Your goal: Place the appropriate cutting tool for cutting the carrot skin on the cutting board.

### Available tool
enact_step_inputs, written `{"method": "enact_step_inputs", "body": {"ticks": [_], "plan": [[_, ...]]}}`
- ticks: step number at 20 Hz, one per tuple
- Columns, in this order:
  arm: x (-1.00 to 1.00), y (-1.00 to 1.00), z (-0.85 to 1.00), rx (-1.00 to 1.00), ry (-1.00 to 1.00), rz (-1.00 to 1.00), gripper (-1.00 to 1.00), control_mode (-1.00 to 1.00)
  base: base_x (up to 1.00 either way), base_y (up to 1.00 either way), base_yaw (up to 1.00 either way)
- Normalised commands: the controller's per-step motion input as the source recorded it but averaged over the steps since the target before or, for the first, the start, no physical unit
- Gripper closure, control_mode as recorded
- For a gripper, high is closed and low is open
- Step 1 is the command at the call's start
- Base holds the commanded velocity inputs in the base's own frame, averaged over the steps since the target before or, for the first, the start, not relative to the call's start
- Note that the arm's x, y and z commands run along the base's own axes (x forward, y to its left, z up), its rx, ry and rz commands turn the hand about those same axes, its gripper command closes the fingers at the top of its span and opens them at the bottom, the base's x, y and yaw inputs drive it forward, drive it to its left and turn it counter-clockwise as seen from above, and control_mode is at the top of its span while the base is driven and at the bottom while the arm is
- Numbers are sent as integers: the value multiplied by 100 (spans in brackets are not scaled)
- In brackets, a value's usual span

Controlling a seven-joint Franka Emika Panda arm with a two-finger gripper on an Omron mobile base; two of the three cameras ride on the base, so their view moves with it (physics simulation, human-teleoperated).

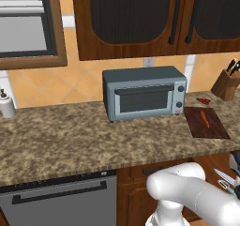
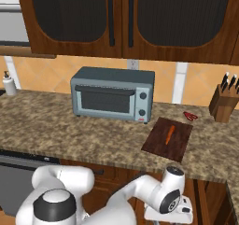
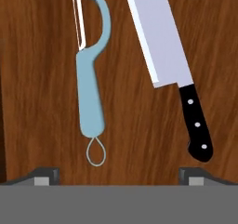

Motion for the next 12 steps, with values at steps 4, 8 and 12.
{"method": "enact_step_inputs", "body": {"ticks": [4, 8, 12], "plan": [[29, 0, -9, 6, -10, 0, -100, -100, 0, 0, 0], [20, 0, -23, 3, -8, 0, -100, -100, 0, 0, 0], [9, 21, -38, 0, -1, 0, -100, -100, 0, 0, 0]]}}
